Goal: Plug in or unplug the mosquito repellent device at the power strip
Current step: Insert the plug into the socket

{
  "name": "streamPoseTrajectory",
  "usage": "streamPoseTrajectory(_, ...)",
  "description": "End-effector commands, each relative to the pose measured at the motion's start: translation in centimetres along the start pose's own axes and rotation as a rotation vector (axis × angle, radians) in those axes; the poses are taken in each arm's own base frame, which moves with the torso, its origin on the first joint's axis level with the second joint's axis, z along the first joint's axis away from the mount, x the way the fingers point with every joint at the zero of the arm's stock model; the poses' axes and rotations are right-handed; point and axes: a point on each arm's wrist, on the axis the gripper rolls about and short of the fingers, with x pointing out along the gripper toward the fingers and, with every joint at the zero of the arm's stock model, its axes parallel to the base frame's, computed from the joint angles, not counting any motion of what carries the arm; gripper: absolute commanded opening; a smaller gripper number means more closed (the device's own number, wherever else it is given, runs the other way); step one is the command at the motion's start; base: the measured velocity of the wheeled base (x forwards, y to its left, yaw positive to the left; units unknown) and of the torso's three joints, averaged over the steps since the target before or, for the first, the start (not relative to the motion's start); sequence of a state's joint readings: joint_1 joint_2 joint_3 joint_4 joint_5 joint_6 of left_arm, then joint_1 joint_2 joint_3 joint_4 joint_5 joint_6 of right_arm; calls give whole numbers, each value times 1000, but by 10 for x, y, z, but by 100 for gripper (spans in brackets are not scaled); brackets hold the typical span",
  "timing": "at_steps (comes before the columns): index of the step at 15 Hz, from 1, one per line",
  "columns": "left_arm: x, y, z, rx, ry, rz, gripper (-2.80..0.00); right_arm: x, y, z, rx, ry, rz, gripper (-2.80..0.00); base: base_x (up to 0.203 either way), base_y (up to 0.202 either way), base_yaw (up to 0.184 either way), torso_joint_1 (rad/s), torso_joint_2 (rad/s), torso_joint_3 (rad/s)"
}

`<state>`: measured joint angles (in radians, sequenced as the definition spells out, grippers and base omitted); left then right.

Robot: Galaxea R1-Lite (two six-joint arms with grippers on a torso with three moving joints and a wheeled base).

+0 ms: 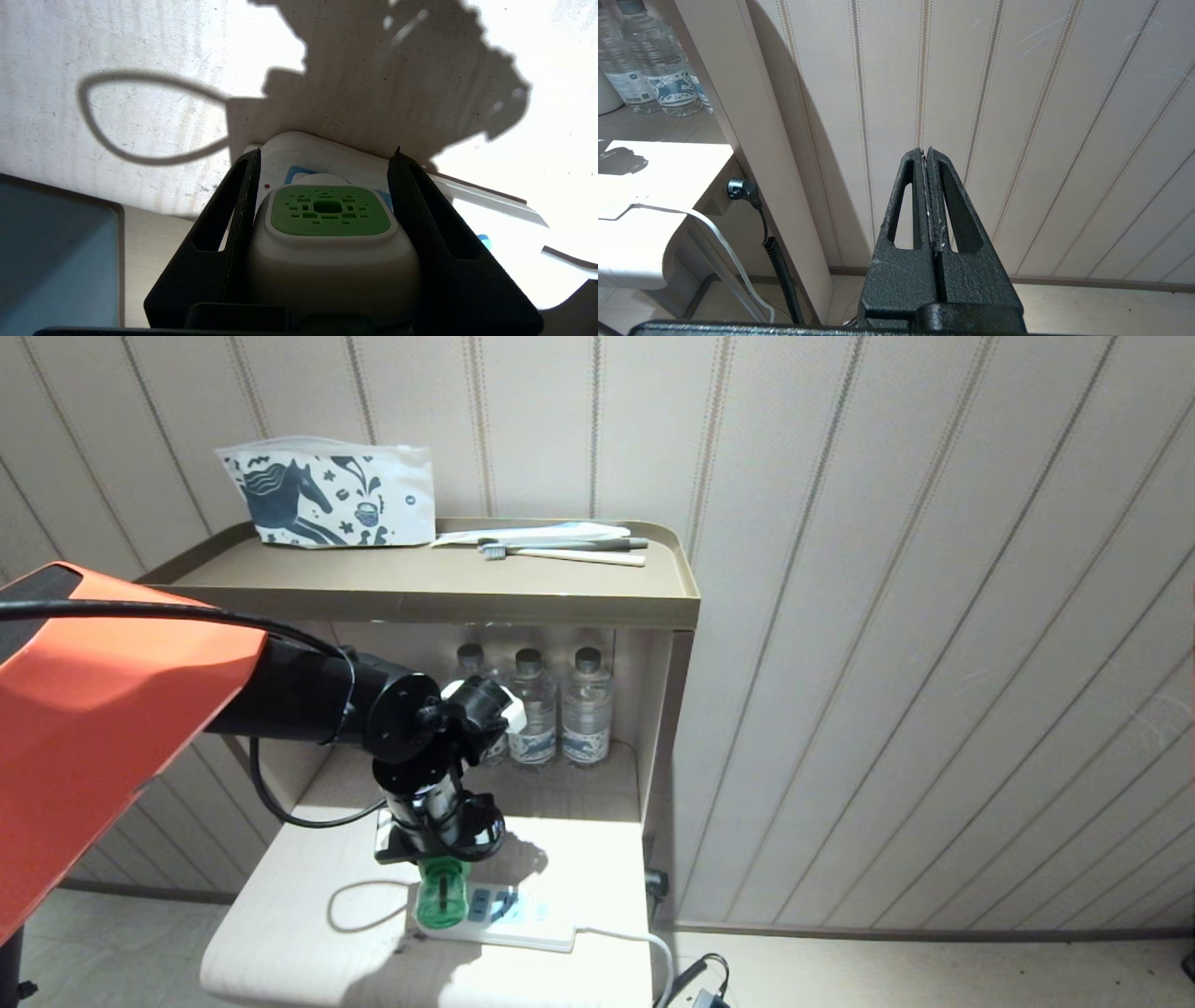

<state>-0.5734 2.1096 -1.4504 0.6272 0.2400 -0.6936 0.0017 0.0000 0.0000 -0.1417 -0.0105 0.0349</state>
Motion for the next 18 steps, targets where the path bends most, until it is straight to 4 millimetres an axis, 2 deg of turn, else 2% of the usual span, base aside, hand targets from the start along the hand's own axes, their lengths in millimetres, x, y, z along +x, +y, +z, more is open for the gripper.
streamPoseTrajectory(1,2,0,0,-3,5,9,-280,0,0,0,0,-1,0,-280,0,0,0,0,0,0)
streamPoseTrajectory(11,10,5,-11,-6,17,3,-280,0,0,0,0,-1,0,-280,0,0,0,0,0,0)
streamPoseTrajectory(16,15,10,-27,8,44,3,-280,0,0,0,1,-1,1,-280,0,0,0,0,0,0)
streamPoseTrajectory(18,18,8,-26,8,45,6,-280,0,0,0,0,-1,0,-280,0,0,0,0,0,0)
